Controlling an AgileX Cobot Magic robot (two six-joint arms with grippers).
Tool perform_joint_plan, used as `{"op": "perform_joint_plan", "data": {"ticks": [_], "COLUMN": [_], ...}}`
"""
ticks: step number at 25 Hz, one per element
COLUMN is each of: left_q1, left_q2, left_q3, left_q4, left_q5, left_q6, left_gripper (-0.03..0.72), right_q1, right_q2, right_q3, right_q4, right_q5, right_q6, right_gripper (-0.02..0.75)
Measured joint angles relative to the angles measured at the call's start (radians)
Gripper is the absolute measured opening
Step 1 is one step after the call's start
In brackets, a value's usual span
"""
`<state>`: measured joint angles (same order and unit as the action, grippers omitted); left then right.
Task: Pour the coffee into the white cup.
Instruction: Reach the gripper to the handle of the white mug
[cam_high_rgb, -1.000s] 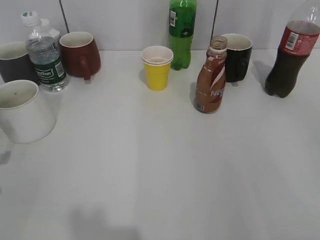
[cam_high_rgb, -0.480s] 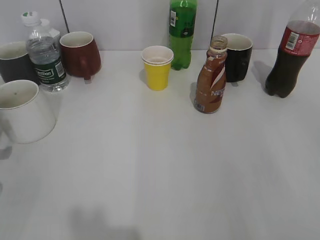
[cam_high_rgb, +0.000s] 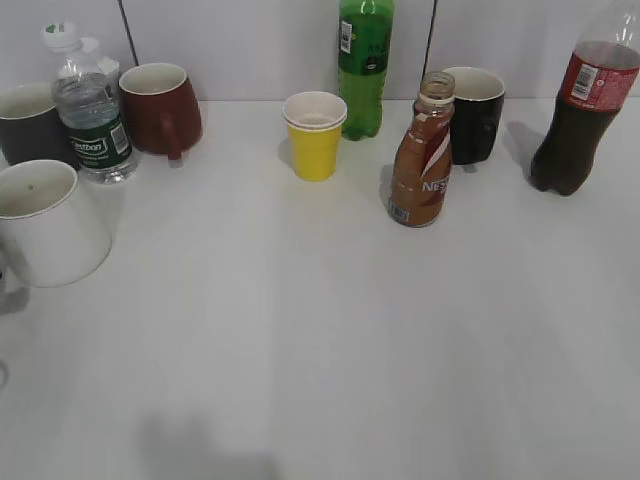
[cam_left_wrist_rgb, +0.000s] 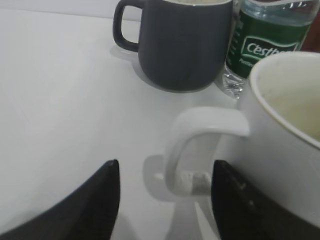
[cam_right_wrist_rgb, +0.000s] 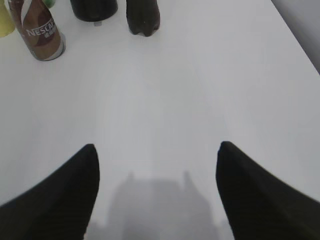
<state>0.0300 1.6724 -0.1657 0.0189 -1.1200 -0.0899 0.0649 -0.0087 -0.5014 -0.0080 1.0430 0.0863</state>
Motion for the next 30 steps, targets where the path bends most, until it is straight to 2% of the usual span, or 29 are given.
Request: {"op": "perform_joint_plan", "data": {"ticks": [10, 16, 20, 30], "left_q1": [0.017, 0.109, 0.132, 0.151], "left_q2": [0.063, 0.063, 0.063, 0.065], "left_q3": [-0.036, -0.068, -0.102, -0.143], "left_q4": [0.013, 0.158, 0.25, 0.29], "left_q5": [-0.039, -0.035, 0.004, 0.064], "left_q6": [0.0, -0.001, -0.014, -0.015], "left_gripper": [0.446, 0.445, 0.444, 0.379], "right_q1": [0.0, 0.0, 0.0, 0.0], "right_q2": [0.0, 0.0, 0.0, 0.0], "right_q3": [0.0, 0.0, 0.0, 0.0], "right_q4": [0.001, 0.002, 0.002, 0.002], "right_q5": [0.0, 0.0, 0.0, 0.0], "right_q6": [0.0, 0.0, 0.0, 0.0], "right_gripper": [0.57, 0.57, 0.57, 0.57]}}
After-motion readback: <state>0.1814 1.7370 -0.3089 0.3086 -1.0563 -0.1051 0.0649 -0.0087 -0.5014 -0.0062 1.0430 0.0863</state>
